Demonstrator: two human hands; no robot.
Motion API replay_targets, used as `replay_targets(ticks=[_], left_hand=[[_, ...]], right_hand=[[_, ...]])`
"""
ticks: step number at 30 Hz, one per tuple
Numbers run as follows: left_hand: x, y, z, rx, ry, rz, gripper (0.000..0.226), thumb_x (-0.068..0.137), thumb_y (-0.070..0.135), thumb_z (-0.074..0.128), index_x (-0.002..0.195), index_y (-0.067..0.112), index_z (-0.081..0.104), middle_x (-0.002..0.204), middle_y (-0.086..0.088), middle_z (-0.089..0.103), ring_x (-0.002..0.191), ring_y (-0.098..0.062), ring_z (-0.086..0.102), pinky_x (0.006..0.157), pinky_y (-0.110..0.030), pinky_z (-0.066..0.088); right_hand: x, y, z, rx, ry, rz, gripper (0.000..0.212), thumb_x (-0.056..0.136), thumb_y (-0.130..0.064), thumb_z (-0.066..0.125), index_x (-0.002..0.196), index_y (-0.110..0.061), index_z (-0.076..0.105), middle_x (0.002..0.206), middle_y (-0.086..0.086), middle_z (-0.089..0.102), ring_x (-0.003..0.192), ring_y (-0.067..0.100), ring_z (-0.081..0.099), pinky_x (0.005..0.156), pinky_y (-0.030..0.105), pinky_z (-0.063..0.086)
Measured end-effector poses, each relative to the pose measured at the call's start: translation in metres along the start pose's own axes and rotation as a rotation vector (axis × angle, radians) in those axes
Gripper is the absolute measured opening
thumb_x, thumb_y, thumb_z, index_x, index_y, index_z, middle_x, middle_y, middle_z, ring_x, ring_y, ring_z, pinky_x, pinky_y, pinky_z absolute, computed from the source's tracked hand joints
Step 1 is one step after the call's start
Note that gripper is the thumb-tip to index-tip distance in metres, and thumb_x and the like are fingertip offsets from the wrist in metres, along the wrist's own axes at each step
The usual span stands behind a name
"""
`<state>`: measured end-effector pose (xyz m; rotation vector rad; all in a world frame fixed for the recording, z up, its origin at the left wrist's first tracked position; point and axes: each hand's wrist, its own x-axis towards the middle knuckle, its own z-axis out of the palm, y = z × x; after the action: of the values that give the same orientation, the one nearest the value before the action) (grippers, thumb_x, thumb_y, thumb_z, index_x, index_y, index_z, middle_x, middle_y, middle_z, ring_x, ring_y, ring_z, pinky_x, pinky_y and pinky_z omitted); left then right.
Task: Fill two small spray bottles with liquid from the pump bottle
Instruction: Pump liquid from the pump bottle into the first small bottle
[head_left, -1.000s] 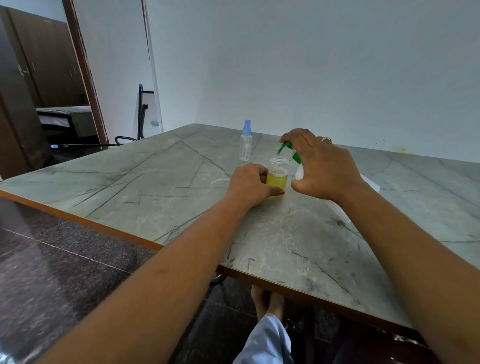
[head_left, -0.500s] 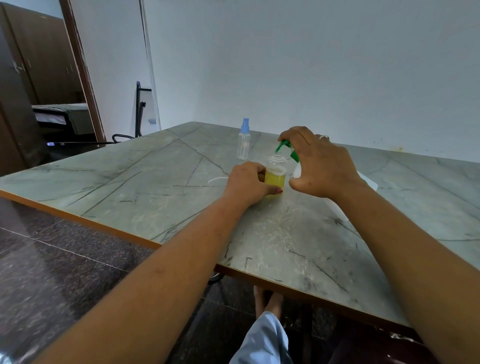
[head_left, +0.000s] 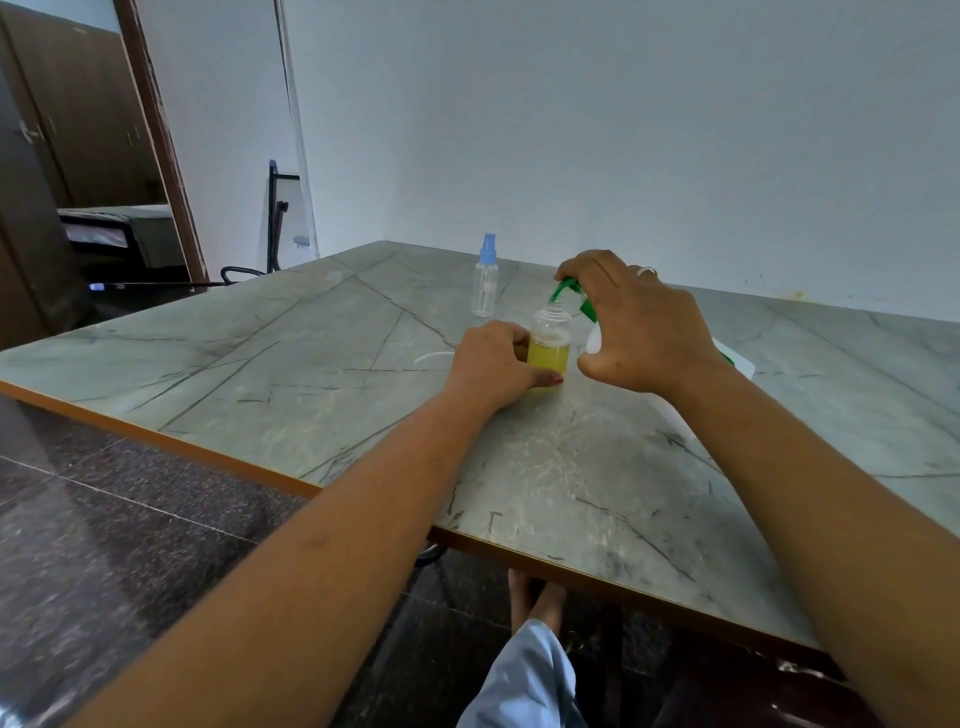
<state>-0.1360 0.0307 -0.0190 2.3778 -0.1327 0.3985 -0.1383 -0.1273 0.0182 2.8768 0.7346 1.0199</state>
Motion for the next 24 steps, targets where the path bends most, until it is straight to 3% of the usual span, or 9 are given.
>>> replay_targets(ticks=[6, 13, 20, 24], left_hand=[[0.0, 0.0018, 0.0001, 0.025, -0.006, -0.006, 0.063, 0.073, 0.041, 0.076, 0.126, 0.012, 0.057, 0.119, -0.004, 0.063, 0.104, -0.017, 0.059, 0.095, -0.029, 0.048], [-0.0013, 0.0011, -0.0012, 0.004, -0.004, 0.003, 0.06, 0.072, 0.04, 0.077, 0.122, 0.011, 0.059, 0.116, -0.004, 0.065, 0.103, -0.017, 0.061, 0.094, -0.028, 0.048], [-0.0029, 0.0017, -0.0016, -0.002, 0.0, 0.006, 0.062, 0.072, 0.038, 0.077, 0.125, 0.011, 0.058, 0.118, -0.005, 0.064, 0.105, -0.017, 0.06, 0.094, -0.028, 0.047], [-0.0017, 0.0014, -0.0007, 0.008, -0.001, 0.0, 0.06, 0.074, 0.04, 0.076, 0.123, 0.011, 0.059, 0.117, -0.005, 0.064, 0.104, -0.017, 0.06, 0.093, -0.028, 0.047]], right_hand=[[0.0011, -0.0017, -0.0025, -0.007, 0.008, 0.025, 0.066, 0.064, -0.031, 0.073, 0.123, -0.025, 0.042, 0.12, -0.004, 0.047, 0.085, 0.015, 0.046, 0.059, 0.026, 0.033], [-0.0009, 0.0019, 0.0, 0.014, -0.004, -0.009, 0.076, 0.062, -0.033, 0.074, 0.13, -0.028, 0.039, 0.129, -0.007, 0.046, 0.091, 0.019, 0.055, 0.061, 0.026, 0.046], [0.0014, -0.0011, -0.0022, 0.014, 0.019, 0.018, 0.067, 0.063, -0.032, 0.074, 0.122, -0.026, 0.043, 0.12, -0.005, 0.048, 0.088, 0.019, 0.053, 0.059, 0.025, 0.036], [0.0005, 0.0002, 0.0014, 0.006, 0.008, -0.004, 0.075, 0.064, -0.034, 0.074, 0.13, -0.028, 0.039, 0.129, -0.006, 0.047, 0.093, 0.021, 0.056, 0.062, 0.027, 0.047]])
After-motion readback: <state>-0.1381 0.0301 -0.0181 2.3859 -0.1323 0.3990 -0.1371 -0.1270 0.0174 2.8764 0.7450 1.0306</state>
